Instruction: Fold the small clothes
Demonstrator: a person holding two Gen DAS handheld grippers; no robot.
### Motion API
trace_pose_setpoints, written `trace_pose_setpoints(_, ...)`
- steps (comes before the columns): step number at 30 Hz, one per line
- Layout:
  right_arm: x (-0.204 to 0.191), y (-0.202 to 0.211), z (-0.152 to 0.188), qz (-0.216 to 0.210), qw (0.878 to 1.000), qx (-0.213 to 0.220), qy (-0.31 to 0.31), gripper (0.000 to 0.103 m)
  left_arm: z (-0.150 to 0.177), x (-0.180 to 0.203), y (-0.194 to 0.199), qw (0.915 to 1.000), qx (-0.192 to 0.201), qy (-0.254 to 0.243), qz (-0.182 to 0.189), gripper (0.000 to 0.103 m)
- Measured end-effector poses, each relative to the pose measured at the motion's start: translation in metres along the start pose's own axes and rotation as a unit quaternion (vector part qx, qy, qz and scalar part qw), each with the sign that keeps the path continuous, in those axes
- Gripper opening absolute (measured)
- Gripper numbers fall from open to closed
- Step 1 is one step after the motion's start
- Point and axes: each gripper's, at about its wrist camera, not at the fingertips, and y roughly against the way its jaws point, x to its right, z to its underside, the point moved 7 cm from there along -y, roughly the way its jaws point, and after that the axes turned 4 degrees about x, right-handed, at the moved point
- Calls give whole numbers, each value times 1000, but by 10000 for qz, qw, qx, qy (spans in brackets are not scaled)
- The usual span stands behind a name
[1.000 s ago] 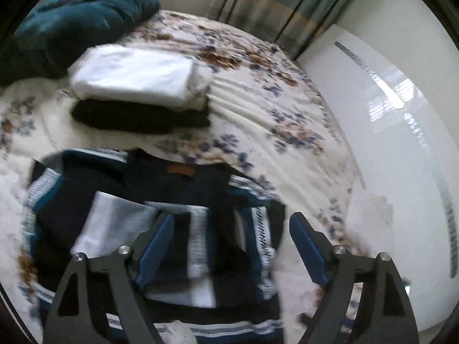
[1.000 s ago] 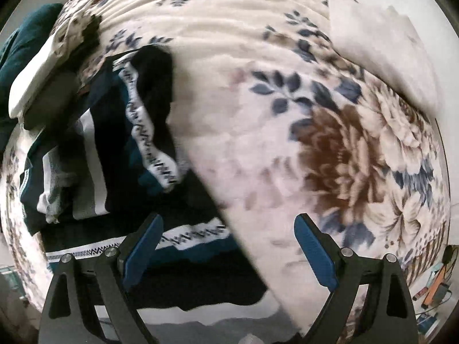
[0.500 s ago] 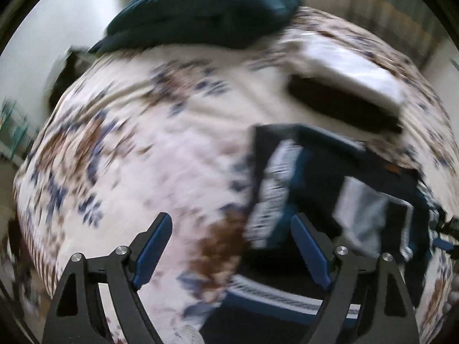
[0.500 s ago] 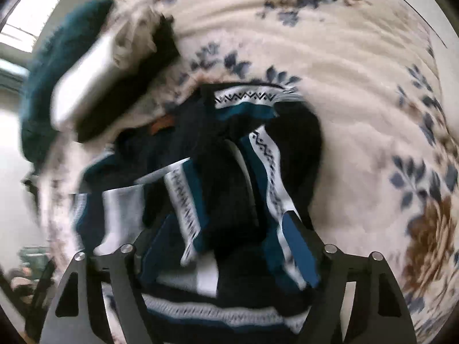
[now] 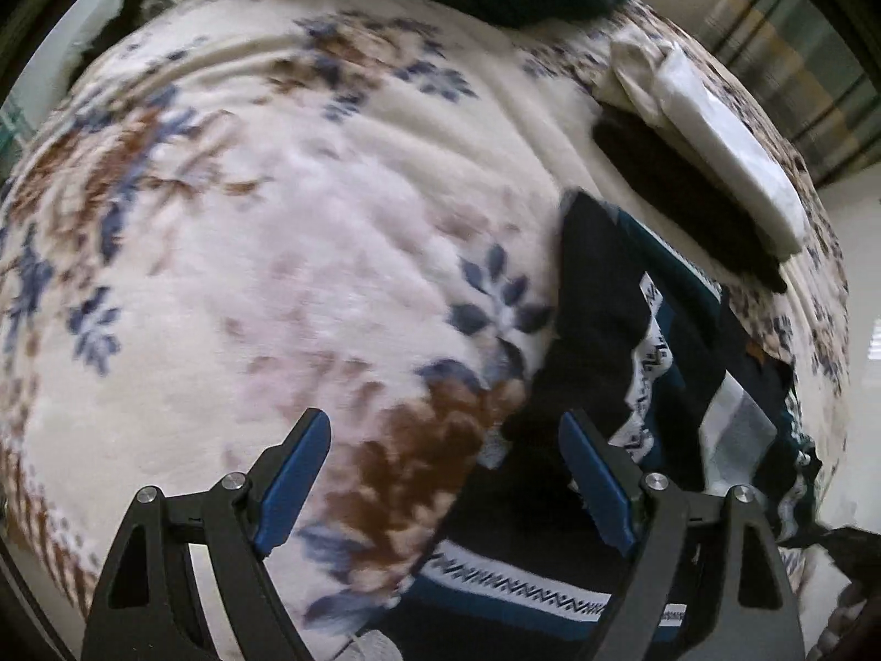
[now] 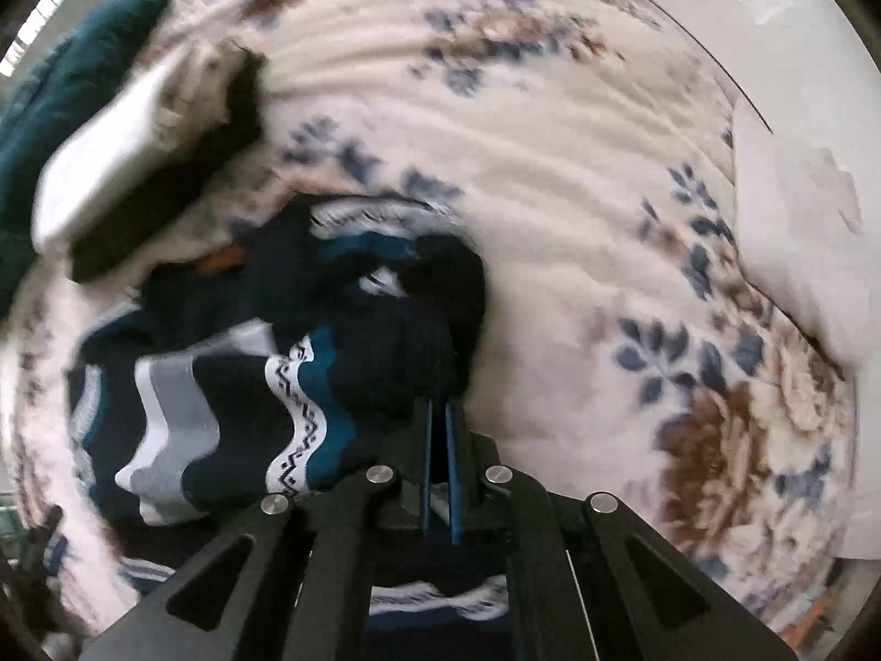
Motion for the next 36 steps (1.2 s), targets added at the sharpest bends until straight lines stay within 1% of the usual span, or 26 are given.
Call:
trace_pose_setpoints(1, -1, -16, 6, 0, 9987, -502, 113, 5, 0, 2, -5, 10000, -45, 6, 58, 84)
trace_pose_setpoints(3, 1, -30, 13, 243, 9927, -1142, 306, 10, 2, 8, -13, 9996, -139, 73, 221, 84)
trace_pose_setpoints(4, -5, -28, 7, 255, 9923, -1154, 375, 12, 3, 11, -16, 9994, -180, 101, 275, 84)
trace_pose_setpoints(5, -15, -19, -2, 189, 9940, -970, 462, 18, 4, 15, -20, 9990, -227, 107, 369, 84)
trace_pose_setpoints(7, -44, 2, -24, 41, 9966, -467, 671, 54, 6, 18, -27, 9987, -263, 43, 427, 83)
trace_pose_setpoints(8, -65, 7, -33, -170, 9963, -310, 787, 59, 6, 20, -29, 9985, -257, 22, 480, 74)
trace_pose_setpoints(9, -96, 8, -40, -527, 9934, -261, 988, 60, 7, 22, -31, 9977, -250, 8, 624, 64)
trace_pose_setpoints(10, -123, 4, -43, -785, 9892, -329, 1197, 60, 8, 24, -33, 9971, -268, -21, 718, 40)
trace_pose_setpoints(11, -153, -3, -44, -1051, 9825, -473, 1462, 60, 9, 26, -36, 9963, -313, -71, 798, 20)
trace_pose_setpoints(12, -186, -12, -44, -1289, 9750, -593, 1708, 60, 11, 29, -38, 9953, -351, -119, 896, 14)
trace_pose_setpoints(13, -213, -20, -44, -1471, 9675, -665, 1946, 60, 12, 29, -39, 9950, -335, -144, 927, 11)
trace_pose_setpoints(15, -272, -37, -39, -1772, 9464, -841, 2565, 60, 13, 30, -37, 9947, -224, -189, 989, 9)
trace_pose_setpoints(16, -298, -48, -35, -1916, 9349, -965, 2828, 60, 15, 30, -37, 9944, -214, -197, 1014, 5)
trace_pose_setpoints(17, -314, -55, -30, -1972, 9284, -1058, 2965, 60, 16, 29, -37, 9943, -217, -203, 1021, 5)
trace_pose_setpoints(18, -333, -67, -25, -2064, 9195, -1251, 3103, 60, 18, 27, -36, 9942, -222, -190, 1034, 5)
trace_pose_setpoints(21, -365, -92, -17, -2261, 9057, -1655, 3182, 60, 21, 23, -37, 9939, -248, -140, 1063, 4)
trace_pose_setpoints(23, -382, -98, -16, -2428, 8978, -1738, 3238, 29, 23, 20, -38, 9936, -275, -95, 1087, 4)
trace_pose_setpoints(24, -387, -99, -16, -2441, 8974, -1655, 3281, 3, 24, 19, -38, 9934, -281, -79, 1107, 4)
trace_pose_setpoints(25, -391, -97, -18, -2435, 8995, -1534, 3287, 3, 26, 17, -38, 9933, -288, -78, 1118, 4)
trace_pose_setpoints(27, -396, -91, -30, -2462, 9077, -1301, 3139, 2, 27, 14, -37, 9931, -282, -67, 1132, 4)
trace_pose_setpoints(29, -397, -90, -42, -2363, 9162, -1107, 3041, 2, 29, 14, -38, 9930, -285, -67, 1147, 4)
trace_pose_setpoints(31, -397, -94, -46, -2206, 9201, -1091, 3048, 2, 28, 15, -38, 9928, -326, -67, 1150, 4)
trace_pose_setpoints(33, -393, -98, -42, -2137, 9162, -1324, 3120, 3, 26, 12, -33, 9927, -415, -70, 1127, 6)
trace_pose_setpoints(34, -389, -99, -41, -2079, 9160, -1496, 3087, 11, 24, 11, -30, 9930, -467, -116, 1081, 7)
trace_pose_setpoints(35, -381, -95, -45, -2055, 9177, -1576, 3014, 18, 22, 10, -28, 9936, -514, -190, 989, 13)
trace_pose_setpoints(36, -367, -86, -54, -2063, 9228, -1488, 2893, 33, 21, 9, -25, 9948, -541, -335, 791, 23)
